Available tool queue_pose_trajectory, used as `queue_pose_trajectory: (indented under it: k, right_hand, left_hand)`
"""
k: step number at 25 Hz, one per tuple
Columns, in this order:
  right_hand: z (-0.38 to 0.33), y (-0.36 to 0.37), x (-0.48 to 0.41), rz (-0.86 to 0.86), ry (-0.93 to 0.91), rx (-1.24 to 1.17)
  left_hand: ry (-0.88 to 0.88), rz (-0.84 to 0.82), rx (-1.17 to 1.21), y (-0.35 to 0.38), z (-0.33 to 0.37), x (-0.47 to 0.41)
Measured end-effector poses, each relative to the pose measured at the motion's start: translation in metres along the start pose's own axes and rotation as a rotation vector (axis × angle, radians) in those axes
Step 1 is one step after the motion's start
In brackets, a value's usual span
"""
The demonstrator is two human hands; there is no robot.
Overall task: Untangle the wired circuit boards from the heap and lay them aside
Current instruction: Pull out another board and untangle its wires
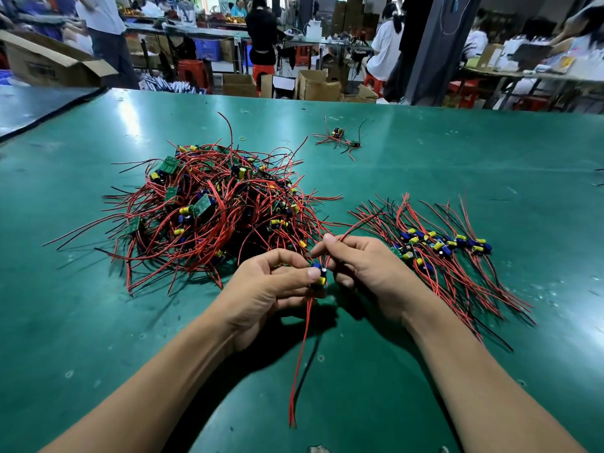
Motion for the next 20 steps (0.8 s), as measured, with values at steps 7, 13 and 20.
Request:
queue_pose_trajectory:
  k: [7, 13, 20]
  right_hand:
    - [0.003, 0.008, 0.002, -0.059, 0.061, 0.066]
    - [0.005, 0.02, 0.003, -0.155, 0.09, -0.054]
    - [0.007, 0.017, 0.005, -0.119, 0.05, 0.162]
  left_hand:
    - [-0.062, -0.072, -0.028, 0.003, 0.004, 0.002]
    - [-0.041, 0.016, -0.088, 0.008, -0.002, -0.001]
    - [0.036, 0.042, -0.154, 0.008, -0.005, 0.0]
Point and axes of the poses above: each hand's wrist, its own x-axis away from the middle knuckle, its own y-axis out of the palm, z = x × y, the point moved 2 cm from there along -x, towards the middle knuckle
